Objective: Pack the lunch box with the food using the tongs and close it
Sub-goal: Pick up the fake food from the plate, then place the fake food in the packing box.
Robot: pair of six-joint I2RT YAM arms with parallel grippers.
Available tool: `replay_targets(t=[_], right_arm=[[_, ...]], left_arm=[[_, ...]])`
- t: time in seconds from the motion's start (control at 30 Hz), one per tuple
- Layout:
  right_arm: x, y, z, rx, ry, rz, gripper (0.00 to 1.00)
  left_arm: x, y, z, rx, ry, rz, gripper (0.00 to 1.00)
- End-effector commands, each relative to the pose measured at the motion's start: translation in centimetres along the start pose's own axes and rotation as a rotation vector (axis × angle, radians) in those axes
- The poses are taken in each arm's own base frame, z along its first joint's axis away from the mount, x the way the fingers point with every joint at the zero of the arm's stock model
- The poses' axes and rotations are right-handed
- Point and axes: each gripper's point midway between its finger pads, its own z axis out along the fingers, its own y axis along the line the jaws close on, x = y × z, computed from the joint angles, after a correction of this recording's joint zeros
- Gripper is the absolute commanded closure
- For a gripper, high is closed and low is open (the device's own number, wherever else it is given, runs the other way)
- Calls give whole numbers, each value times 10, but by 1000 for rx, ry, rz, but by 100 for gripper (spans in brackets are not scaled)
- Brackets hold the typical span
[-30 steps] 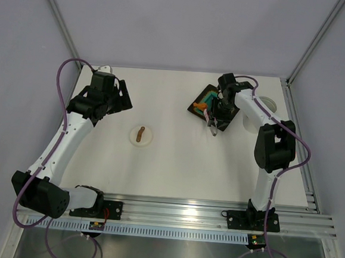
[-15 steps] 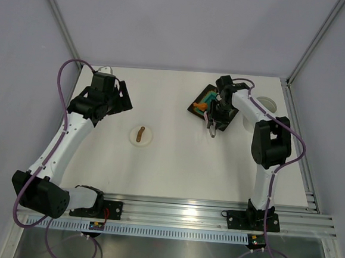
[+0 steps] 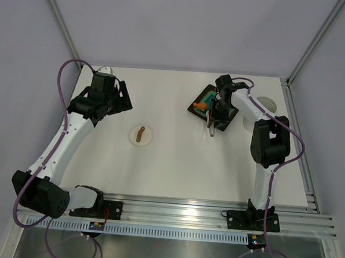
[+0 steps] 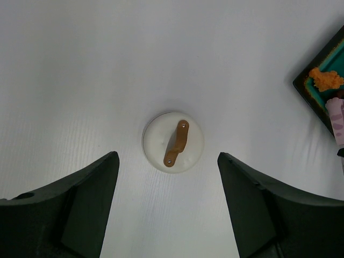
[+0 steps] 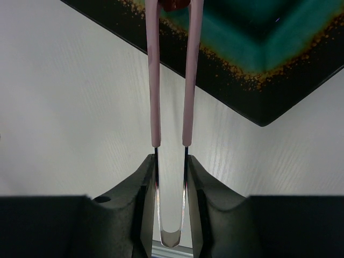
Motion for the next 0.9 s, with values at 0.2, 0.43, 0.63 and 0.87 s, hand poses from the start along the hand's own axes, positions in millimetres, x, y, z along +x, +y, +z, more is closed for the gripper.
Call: replay_targets(t=[0.2, 0.43, 0.63, 0.87], right_arm=[[-13, 1, -57, 17, -151, -21, 100], [-21, -12, -112, 75, -287, -3, 100], [-30, -42, -158, 95, -379, 61, 100], [-23, -90, -187, 125, -428, 167, 100]], left_arm=[[-16, -6, -3, 24, -52, -4, 22], [-15, -6, -3, 26, -49, 0, 22], [-16, -5, -5, 31, -57, -4, 22], [-16, -9, -4, 47, -51, -5, 22]])
